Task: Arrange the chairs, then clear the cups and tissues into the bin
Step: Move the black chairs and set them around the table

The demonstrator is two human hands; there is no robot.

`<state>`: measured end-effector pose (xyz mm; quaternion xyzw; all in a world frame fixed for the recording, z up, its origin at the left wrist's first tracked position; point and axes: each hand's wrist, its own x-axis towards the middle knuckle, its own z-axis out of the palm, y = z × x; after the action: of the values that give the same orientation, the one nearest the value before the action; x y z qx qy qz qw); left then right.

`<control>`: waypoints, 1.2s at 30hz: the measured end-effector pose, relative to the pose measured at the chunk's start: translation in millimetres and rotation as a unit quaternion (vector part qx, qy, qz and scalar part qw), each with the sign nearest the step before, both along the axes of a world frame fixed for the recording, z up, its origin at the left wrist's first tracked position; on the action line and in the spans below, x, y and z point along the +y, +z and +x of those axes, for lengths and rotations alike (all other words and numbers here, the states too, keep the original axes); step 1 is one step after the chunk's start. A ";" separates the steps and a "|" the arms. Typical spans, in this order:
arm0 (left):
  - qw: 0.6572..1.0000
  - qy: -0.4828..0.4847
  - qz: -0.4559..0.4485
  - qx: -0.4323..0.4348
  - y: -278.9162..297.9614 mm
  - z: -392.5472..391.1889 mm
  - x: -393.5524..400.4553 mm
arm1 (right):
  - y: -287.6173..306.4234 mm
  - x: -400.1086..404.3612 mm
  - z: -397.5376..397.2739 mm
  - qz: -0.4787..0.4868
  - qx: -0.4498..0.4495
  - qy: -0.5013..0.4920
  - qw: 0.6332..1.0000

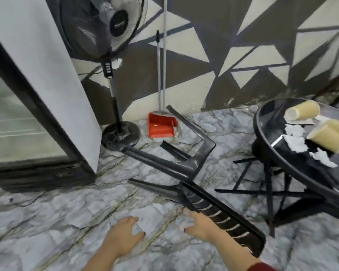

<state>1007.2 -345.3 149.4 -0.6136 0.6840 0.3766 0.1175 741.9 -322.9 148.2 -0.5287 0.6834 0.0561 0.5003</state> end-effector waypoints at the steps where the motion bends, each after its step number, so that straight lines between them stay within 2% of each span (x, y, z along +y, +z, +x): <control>1: 1.000 -0.023 0.003 0.001 -0.1 -1.1 -11.1 | -0.3 2.5 -2.0 -0.005 0.003 -0.032 0.999; 10: 0.974 -0.224 -0.003 -0.012 -24.6 -74.1 -87.0 | -26.5 19.5 -53.6 0.021 0.024 -0.234 0.972; 22: 0.935 -0.353 0.019 -0.041 -98.5 -208.1 -163.0 | -101.2 5.0 -157.1 0.012 0.000 -0.381 0.925; 26: 0.915 -0.400 0.022 -0.053 -142.5 -252.6 -183.3 | -139.3 -7.7 -186.5 -0.005 0.023 -0.390 0.920; 30: 0.894 -0.446 -0.006 -0.023 -195.1 -299.9 -190.5 | -190.3 -20.4 -205.3 -0.028 0.045 -0.379 0.924; 33: 0.879 -0.476 -0.025 0.013 -236.1 -330.7 -188.1 | -226.4 -25.1 -217.3 -0.064 0.095 -0.355 0.928; 36: 0.869 -0.493 -0.004 0.037 -270.9 -354.5 -181.6 | -256.8 -23.0 -225.6 -0.088 0.119 -0.344 0.927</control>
<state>652.7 -526.9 -121.5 -0.1827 0.9028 0.2896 0.2603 516.3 -345.9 -108.6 -0.2927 0.8798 -0.1172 0.3556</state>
